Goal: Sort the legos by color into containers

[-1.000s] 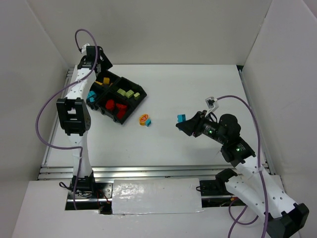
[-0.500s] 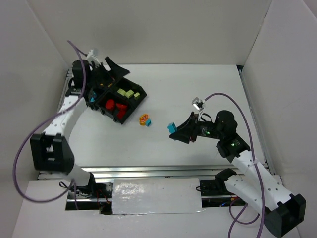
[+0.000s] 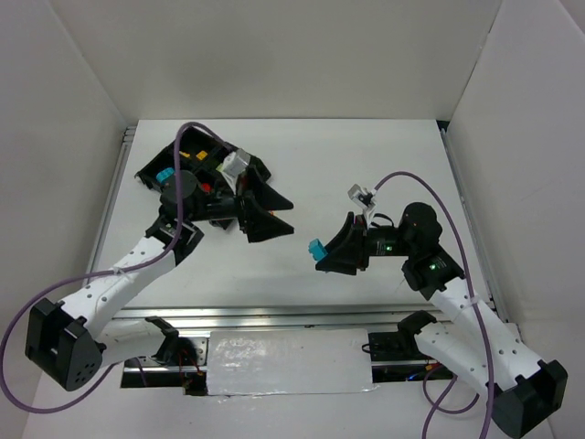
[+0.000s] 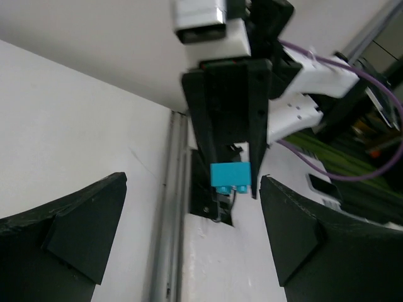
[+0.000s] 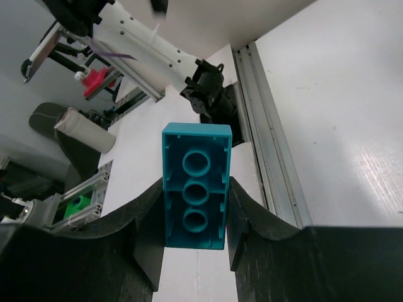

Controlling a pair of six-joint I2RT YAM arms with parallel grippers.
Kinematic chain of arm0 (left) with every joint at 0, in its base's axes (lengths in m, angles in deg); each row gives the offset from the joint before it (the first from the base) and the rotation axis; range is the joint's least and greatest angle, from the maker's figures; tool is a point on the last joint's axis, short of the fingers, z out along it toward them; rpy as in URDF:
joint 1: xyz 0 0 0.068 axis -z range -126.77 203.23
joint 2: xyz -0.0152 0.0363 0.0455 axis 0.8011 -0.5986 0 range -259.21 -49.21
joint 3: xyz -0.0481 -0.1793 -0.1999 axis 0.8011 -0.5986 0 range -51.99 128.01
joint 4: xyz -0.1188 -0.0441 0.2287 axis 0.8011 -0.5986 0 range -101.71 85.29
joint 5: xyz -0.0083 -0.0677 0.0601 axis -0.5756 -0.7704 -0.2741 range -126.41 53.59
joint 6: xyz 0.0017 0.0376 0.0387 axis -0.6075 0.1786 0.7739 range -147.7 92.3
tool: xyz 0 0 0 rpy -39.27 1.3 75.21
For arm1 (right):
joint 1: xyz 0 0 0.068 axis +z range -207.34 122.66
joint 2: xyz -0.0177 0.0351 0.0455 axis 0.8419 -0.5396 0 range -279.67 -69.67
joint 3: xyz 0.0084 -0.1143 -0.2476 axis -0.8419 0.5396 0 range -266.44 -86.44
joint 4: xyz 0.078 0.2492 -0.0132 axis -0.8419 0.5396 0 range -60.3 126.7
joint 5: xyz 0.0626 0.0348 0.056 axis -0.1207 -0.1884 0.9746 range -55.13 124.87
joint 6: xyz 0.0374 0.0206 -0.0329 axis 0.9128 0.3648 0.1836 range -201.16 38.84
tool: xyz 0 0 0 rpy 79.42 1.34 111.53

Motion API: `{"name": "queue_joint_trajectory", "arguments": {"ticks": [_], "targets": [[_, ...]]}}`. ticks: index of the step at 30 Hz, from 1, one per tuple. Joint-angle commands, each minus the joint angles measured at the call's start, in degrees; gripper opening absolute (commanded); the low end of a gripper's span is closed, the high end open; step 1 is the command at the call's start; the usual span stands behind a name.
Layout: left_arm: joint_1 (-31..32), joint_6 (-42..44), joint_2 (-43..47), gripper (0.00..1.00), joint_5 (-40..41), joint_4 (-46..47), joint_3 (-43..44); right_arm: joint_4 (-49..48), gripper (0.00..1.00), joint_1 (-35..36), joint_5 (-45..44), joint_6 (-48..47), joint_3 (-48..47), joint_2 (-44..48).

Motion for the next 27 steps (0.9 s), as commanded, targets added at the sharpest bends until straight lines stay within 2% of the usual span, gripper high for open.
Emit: {"name": "queue_joint_trajectory", "arguments": {"ticks": [1, 6, 9, 11, 13, 17, 25, 26, 27], "targets": [[5.2, -0.37, -0.68, 0.99, -3.98, 7.13, -0.88, -1.82, 0.0, 0.7, 2.31, 1.07, -2.19, 0.79], [10.39, 1.74, -3.06, 0.99, -0.64, 2.04, 2.2, -1.93, 0.0, 1.84, 0.91, 1.26, -1.75, 2.81], [11.98, -1.77, -3.76, 0.99, -1.52, 7.38, 0.97, 0.54, 0.0, 2.46, -1.38, 0.02, -2.71, 2.99], [13.12, -1.09, -4.11, 0.99, -1.0, 6.17, 1.58, 0.28, 0.0, 2.89, -1.82, 0.11, -2.63, 2.99], [14.09, 0.24, -4.82, 0.98, 0.5, 2.75, 2.72, 0.28, 0.0, 3.07, -2.35, -0.16, -2.8, 2.9], [14.97, -0.9, -6.57, 0.9, -0.11, 3.44, 3.69, 1.68, 0.0, 3.69, -5.15, -1.56, -3.68, 2.46], [15.94, 0.06, -8.16, 0.62, -0.55, 1.33, 5.01, 2.21, 0.0, 3.86, -8.06, -2.18, -4.12, 3.08], [15.94, 0.07, -8.16, 0.54, -0.64, 1.24, 5.01, 2.13, 0.0, 3.86, -8.23, -2.27, -3.95, 3.16], [15.94, -0.02, -8.16, 0.37, -0.81, 1.41, 5.01, 2.21, 0.01, 3.86, -8.58, -2.35, -4.03, 3.34]]}}
